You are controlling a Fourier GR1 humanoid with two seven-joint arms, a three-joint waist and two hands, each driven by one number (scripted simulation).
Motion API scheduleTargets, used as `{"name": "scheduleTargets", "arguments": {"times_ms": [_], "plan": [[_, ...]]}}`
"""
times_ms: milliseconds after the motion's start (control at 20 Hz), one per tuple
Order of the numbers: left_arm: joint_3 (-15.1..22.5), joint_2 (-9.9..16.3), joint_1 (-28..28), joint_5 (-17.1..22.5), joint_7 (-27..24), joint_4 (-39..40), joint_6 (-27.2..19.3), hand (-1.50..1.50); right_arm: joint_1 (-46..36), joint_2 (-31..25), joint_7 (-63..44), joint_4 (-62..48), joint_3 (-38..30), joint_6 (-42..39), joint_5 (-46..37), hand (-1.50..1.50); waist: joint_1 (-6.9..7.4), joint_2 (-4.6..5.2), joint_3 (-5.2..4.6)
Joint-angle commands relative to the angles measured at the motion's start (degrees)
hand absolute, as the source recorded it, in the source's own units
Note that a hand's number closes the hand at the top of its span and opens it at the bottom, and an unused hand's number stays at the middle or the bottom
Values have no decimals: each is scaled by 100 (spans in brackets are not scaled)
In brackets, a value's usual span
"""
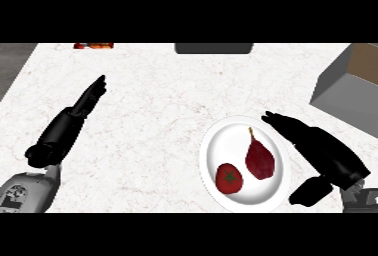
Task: Pick the pear from the plate and place it in the cardboard box
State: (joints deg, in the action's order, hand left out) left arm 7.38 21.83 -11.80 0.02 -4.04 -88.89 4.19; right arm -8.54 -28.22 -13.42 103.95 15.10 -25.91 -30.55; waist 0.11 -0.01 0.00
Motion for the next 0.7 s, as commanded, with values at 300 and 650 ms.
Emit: {"name": "scheduleTargets", "arguments": {"times_ms": [300,650], "plan": [[-432,-297,-146,-388,-279,394,349,0,95,632,433,-374,-12,-77,-679,-150,-21,0,0],[-529,-543,36,-525,52,10,598,0,-152,929,702,-1001,-231,-192,-1085,-150,-7,-1,0]]}}
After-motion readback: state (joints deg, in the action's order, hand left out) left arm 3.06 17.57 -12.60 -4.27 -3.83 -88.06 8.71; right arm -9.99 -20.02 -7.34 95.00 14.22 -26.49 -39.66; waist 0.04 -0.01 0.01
